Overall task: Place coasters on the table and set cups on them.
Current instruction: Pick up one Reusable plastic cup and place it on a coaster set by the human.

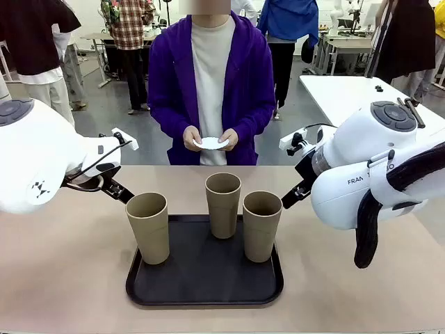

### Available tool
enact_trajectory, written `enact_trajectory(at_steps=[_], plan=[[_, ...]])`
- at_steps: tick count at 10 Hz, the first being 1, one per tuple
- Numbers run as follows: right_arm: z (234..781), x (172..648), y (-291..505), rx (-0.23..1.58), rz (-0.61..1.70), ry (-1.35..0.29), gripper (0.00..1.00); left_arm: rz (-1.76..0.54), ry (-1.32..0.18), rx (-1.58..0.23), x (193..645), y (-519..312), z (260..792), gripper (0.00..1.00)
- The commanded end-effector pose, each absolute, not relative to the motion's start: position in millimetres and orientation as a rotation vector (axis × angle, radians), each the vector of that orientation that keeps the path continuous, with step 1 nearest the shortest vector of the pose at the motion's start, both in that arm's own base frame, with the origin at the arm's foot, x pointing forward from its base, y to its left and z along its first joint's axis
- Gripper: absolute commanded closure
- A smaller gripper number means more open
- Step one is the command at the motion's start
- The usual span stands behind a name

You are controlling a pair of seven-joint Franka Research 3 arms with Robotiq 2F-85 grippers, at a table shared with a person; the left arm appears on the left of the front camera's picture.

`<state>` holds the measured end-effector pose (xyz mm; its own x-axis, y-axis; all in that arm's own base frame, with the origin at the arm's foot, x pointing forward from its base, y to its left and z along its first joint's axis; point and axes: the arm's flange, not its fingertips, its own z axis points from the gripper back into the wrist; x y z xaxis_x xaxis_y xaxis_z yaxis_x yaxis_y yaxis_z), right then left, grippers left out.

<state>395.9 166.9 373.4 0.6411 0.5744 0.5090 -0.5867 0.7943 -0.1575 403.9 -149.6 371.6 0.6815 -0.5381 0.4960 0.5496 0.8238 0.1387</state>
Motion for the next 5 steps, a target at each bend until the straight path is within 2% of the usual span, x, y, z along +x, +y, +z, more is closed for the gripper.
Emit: enact_trajectory(at_steps=[1,5], plan=[[373.4,395.9,166.9,0.023,0.662,-0.572,0.0,-0.61,-0.55,-0.022,403.9,-149.7,371.6,0.0],[373.4,395.9,166.9,0.023,0.662,-0.572,0.0,-0.61,-0.55,-0.022,403.9,-149.7,371.6,0.0]])
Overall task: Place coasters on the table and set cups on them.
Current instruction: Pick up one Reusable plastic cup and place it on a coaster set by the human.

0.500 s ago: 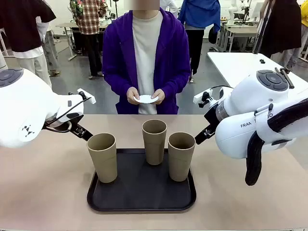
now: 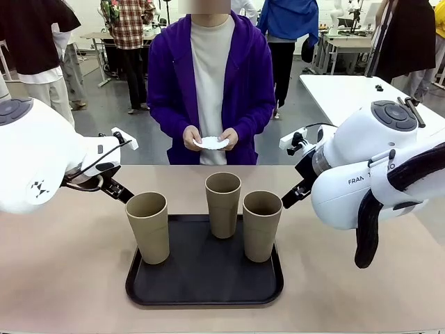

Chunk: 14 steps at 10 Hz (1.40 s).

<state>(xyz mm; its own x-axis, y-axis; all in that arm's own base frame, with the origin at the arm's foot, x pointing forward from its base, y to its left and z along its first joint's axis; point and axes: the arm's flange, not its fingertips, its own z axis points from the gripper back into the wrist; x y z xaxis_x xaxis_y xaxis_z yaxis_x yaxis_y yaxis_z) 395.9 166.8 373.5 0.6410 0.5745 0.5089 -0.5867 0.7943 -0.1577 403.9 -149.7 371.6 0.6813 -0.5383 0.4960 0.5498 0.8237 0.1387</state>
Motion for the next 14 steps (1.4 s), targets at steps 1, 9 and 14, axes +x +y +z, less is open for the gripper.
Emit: enact_trajectory(at_steps=[1,9,14], plan=[[373,396,167,0.023,0.662,-0.572,0.0,-0.61,-0.55,-0.022,404,-150,372,0.0],[385,397,159,-0.063,0.574,-0.49,0.0,-0.57,-0.522,0.019,409,-130,377,0.0],[484,299,142,0.008,0.477,-0.275,0.0,-0.467,-0.304,-0.228,317,-96,485,0.0]])
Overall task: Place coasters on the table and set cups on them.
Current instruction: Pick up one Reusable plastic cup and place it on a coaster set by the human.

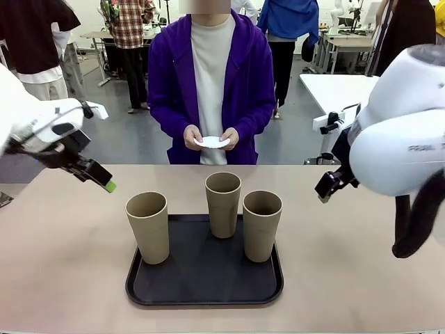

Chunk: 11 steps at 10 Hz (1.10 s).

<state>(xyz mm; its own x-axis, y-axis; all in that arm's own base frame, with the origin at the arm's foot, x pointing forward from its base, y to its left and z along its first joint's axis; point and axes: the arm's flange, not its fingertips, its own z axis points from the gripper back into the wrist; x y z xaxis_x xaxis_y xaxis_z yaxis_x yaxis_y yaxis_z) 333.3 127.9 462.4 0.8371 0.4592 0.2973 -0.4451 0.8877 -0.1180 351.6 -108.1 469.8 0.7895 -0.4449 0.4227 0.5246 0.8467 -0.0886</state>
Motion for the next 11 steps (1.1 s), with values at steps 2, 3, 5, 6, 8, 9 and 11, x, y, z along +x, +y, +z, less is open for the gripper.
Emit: enact_trajectory(at_steps=[2,3,5,6,8,9,11], plan=[[492,238,158,0.022,0.501,-0.235,0.0,-0.462,-0.227,-0.185,270,-91,501,0.0],[479,216,161,0.041,0.515,-0.203,0.0,-0.474,-0.181,-0.161,249,-92,499,0.0],[504,242,163,0.018,0.531,-0.218,0.0,-0.494,-0.214,-0.196,278,-93,509,0.0],[504,242,163,0.018,0.531,-0.218,0.0,-0.494,-0.214,-0.196,278,-93,509,0.0],[506,229,168,-0.004,0.546,-0.205,0.0,-0.509,-0.204,-0.172,264,-95,515,0.0],[504,232,124,0.321,0.363,-0.239,0.0,-0.455,-0.213,-0.457,274,-69,521,0.0],[491,227,49,0.841,0.116,-0.278,0.0,-0.359,-0.168,-0.987,283,-22,517,0.0]])
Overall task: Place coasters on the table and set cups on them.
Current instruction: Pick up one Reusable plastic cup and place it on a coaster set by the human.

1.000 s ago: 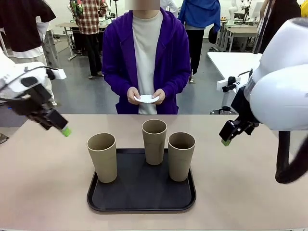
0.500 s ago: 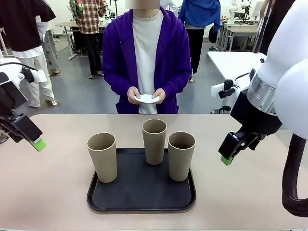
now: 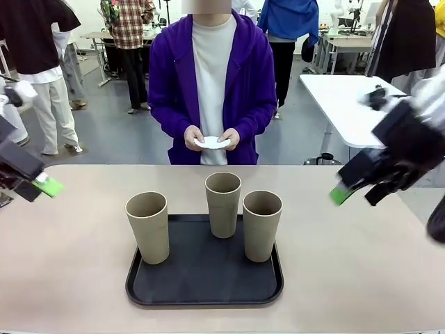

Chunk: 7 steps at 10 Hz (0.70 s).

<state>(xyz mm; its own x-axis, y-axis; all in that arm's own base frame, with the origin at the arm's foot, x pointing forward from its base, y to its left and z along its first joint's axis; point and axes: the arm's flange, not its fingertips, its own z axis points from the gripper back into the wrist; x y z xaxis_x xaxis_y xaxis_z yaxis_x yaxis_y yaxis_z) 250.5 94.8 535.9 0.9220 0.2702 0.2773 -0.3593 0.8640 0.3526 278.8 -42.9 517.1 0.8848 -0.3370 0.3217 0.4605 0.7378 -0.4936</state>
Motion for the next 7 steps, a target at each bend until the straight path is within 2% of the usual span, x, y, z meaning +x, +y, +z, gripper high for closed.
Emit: enact_trajectory(at_steps=[1,2,4,7], plan=[[473,226,15,1.035,0.004,-0.26,0.0,-0.333,-0.095,-1.171,298,1,504,0.0],[457,223,-10,1.145,-0.045,-0.233,0.0,-0.28,-0.067,-1.302,311,24,489,0.0],[434,210,-44,1.286,-0.085,-0.271,0.0,-0.163,-0.082,-1.454,313,74,462,0.0],[407,199,-68,1.314,-0.145,-0.265,0.0,-0.082,-0.076,-1.498,312,109,451,0.0]])
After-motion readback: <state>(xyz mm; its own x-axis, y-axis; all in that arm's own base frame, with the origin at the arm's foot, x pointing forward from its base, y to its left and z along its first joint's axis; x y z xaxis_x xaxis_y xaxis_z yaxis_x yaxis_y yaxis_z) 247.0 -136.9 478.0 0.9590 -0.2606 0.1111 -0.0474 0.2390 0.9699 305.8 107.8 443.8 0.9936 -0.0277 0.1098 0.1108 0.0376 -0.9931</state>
